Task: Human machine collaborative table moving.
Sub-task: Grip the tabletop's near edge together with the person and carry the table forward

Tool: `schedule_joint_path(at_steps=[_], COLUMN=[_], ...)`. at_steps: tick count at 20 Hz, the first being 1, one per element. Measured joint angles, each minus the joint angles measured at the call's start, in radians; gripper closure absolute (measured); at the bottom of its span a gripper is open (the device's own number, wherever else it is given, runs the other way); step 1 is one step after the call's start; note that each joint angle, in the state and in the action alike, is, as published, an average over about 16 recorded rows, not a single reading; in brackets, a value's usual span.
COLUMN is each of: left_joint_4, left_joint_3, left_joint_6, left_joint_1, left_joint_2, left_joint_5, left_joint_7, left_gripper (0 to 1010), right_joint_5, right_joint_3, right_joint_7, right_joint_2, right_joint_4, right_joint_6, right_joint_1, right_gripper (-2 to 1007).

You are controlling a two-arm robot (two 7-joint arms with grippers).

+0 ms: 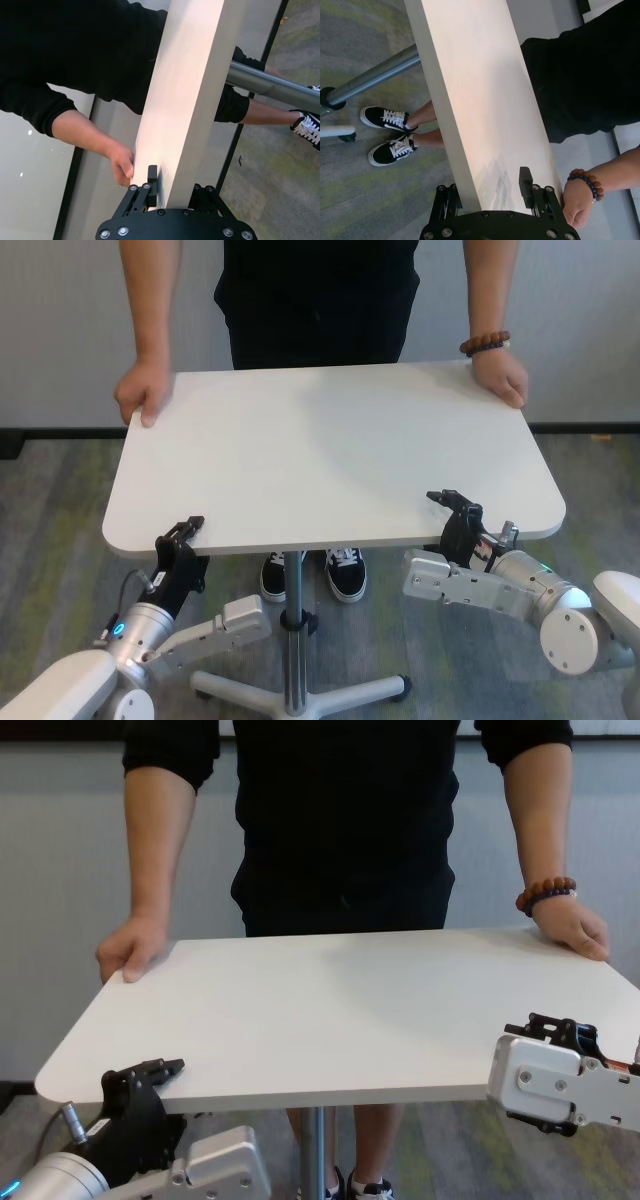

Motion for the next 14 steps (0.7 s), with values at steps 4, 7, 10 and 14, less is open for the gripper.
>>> schedule_joint_path(at_steps=[4, 7, 10, 14], left_joint_4=[0.003, 0.004, 0.005, 0.004], left_joint_3=[0.005, 0.007, 0.009, 0.009], left_joint_6=[0.004, 0.007, 0.01, 0.011], left_joint_1=[-0.002, -0.003, -0.004, -0.004], left_joint_2=[-0.001, -0.001, -0.001, -0.001], left_joint_5=[0.003, 0.004, 0.006, 0.006], left_joint_7=[-0.004, -0.007, -0.01, -0.011], left_gripper=[697, 697, 697, 697], right_joint_5=[-0.009, -0.015, -0.021, -0.027], right_joint_3=[-0.002, -0.003, -0.003, -0.004], right_joint_7=[-0.01, -0.016, -0.021, -0.025], right_joint_2=[0.0, 0.001, 0.002, 0.003], right_joint_4=[-0.001, -0.004, -0.007, -0.011], right_joint_6=[0.012, 0.021, 0.029, 0.037], right_joint_1=[-0.001, -0.002, -0.003, -0.005], right_gripper=[369, 369, 369, 369])
